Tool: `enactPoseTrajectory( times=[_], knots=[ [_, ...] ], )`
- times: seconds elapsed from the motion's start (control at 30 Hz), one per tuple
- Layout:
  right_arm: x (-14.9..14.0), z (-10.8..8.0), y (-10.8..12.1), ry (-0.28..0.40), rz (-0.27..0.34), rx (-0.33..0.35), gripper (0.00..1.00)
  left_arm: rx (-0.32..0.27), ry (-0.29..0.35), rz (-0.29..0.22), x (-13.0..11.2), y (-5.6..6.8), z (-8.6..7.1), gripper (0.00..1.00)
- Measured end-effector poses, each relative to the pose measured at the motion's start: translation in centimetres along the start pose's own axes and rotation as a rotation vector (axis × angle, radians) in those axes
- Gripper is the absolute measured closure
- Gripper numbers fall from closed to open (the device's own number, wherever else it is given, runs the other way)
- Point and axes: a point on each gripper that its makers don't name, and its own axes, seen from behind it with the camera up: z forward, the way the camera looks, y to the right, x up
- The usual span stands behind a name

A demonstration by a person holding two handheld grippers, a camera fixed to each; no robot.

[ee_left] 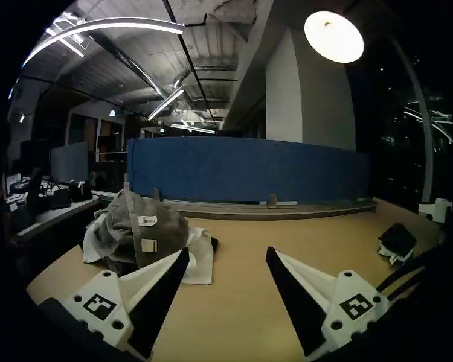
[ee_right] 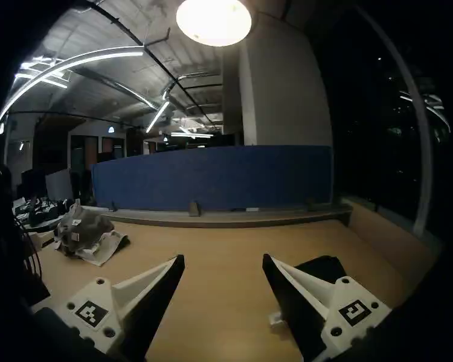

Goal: Fold towel

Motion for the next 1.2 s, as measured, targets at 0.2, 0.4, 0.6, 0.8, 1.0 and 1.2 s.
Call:
enactPoseTrajectory(
  times=[0.2, 0.4, 0.6, 0.8, 1.0, 1.2],
  knots=[
    [-1.5, 0.3, 0.0, -0.052, -0.008, 0.006, 0.0, 0.009, 0.051, 0.057, -0.2, 1.1, 0.1, 0.05],
    [-1.6, 0.9, 0.0, -0.068, -0.012, 0.007, 0.0, 0.008, 0.101, 0.084, 0.1, 1.3, 0.8, 0.06],
    [-1.9, 1.7, -0.1, -0.079, -0.005, 0.003, 0.0, 0.018, 0.113, 0.079, -1.0, -0.3, 1.6, 0.06],
    [-3.1, 2.3, 0.0, -0.094, -0.006, -0.017, 0.0, 0.015, 0.116, 0.078, -2.6, -1.3, 2.4, 0.05],
    [-4.2, 2.9, -0.3, -0.098, -0.014, -0.022, 0.0, 0.015, 0.116, 0.055, -4.1, -1.9, 3.3, 0.06],
    [-5.0, 3.8, -1.4, -0.105, -0.026, -0.009, 0.0, 0.02, 0.108, 0.033, -5.7, -2.9, 3.7, 0.05]
  ],
)
